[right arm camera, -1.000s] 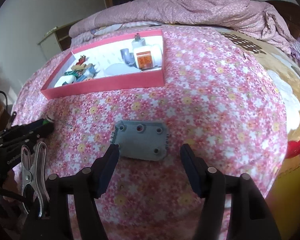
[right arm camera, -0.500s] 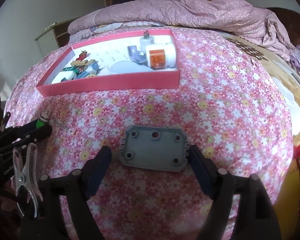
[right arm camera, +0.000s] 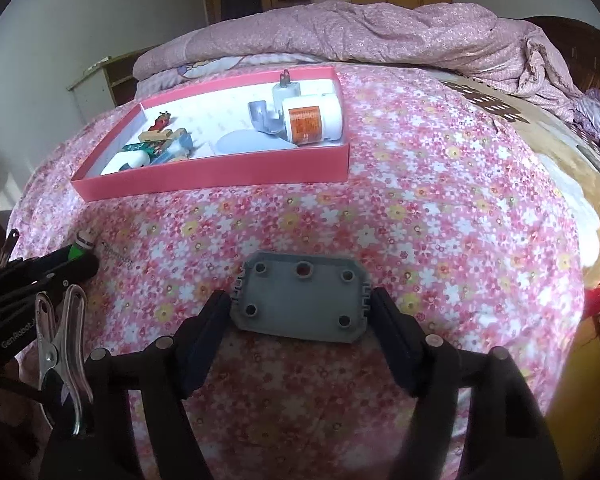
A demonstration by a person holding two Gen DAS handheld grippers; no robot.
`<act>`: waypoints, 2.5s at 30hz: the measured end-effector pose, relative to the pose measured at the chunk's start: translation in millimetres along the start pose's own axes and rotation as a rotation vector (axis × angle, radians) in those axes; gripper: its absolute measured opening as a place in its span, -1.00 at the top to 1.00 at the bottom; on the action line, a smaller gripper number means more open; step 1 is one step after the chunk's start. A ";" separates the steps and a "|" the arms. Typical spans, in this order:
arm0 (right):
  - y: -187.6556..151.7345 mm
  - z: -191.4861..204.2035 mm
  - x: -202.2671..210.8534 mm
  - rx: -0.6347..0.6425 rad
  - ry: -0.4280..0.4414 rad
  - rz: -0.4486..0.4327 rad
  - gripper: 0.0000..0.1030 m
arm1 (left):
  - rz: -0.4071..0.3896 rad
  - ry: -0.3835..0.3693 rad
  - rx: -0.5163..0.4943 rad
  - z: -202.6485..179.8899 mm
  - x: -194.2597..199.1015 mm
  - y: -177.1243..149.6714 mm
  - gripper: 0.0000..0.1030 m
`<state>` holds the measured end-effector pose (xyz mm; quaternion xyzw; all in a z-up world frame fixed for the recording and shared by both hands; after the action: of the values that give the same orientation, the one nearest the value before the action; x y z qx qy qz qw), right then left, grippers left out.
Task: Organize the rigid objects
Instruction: 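Carry the green figure and gray plate over the box with both grippers, then lower the figure and plate into the box and open both grippers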
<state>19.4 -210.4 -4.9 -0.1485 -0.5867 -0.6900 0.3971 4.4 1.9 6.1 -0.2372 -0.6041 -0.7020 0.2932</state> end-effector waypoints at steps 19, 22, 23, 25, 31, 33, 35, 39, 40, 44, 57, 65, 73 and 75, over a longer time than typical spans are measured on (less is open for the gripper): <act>10.6 9.4 7.8 0.039 0.117 -0.013 -0.40 | -0.086 0.002 0.058 15.7 15.1 54.1 0.42; 21.4 13.6 7.0 0.056 0.135 -0.013 -0.40 | -0.116 0.026 0.050 12.7 15.6 72.1 0.42; 24.2 14.7 7.2 0.057 0.140 -0.015 -0.40 | -0.126 0.036 0.047 11.6 15.4 78.3 0.42; 35.1 18.0 7.0 0.064 0.155 -0.022 -0.40 | -0.148 0.038 0.045 9.7 15.2 91.0 0.42; 70.9 31.8 7.7 0.123 0.167 -0.068 -0.40 | -0.176 0.028 0.051 6.0 9.3 124.3 0.42; 83.0 34.5 5.8 0.138 0.167 -0.088 -0.40 | -0.168 0.017 0.057 5.2 4.4 131.6 0.42; 95.5 35.2 0.9 0.149 0.167 -0.102 -0.40 | -0.154 0.000 0.059 4.5 -3.2 137.9 0.42; 117.7 31.7 -16.2 0.156 0.158 -0.114 -0.40 | -0.121 -0.019 0.062 2.9 -22.8 148.7 0.42; 122.7 29.7 -21.8 0.154 0.151 -0.114 -0.40 | -0.119 -0.020 0.065 2.4 -26.1 150.1 0.42; 134.9 22.1 -41.8 0.133 0.140 -0.094 -0.40 | -0.083 -0.030 0.083 -1.1 -48.2 155.6 0.42; 142.1 18.8 -69.3 0.154 0.116 -0.067 -0.40 | -0.009 -0.004 0.048 -16.3 -82.6 149.1 -0.03; 142.2 18.4 -65.1 0.136 0.114 -0.070 -0.54 | -0.010 0.012 0.079 -6.5 -74.9 148.5 -0.07; 137.6 28.7 -47.6 0.151 0.126 -0.094 -0.55 | -0.006 0.009 0.109 2.7 -57.3 141.5 -0.08; 135.1 31.2 -42.2 0.147 0.138 -0.100 -0.55 | -0.007 0.007 0.120 5.3 -50.2 137.1 -0.08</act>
<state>135.9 -165.2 68.5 -0.0418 -0.6137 -0.6727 0.4113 135.9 0.0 69.7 -0.2148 -0.6450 -0.6662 0.3066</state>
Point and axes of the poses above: each gripper's, at about its wrist camera, not at the fingertips, and x roughly against the way its jaws point, z to its left, y to its top, the point moved 2 cm from there along -x, roughly the way its jaws point, and after that the axes turned 14 degrees about y, right-handed, at the moved point
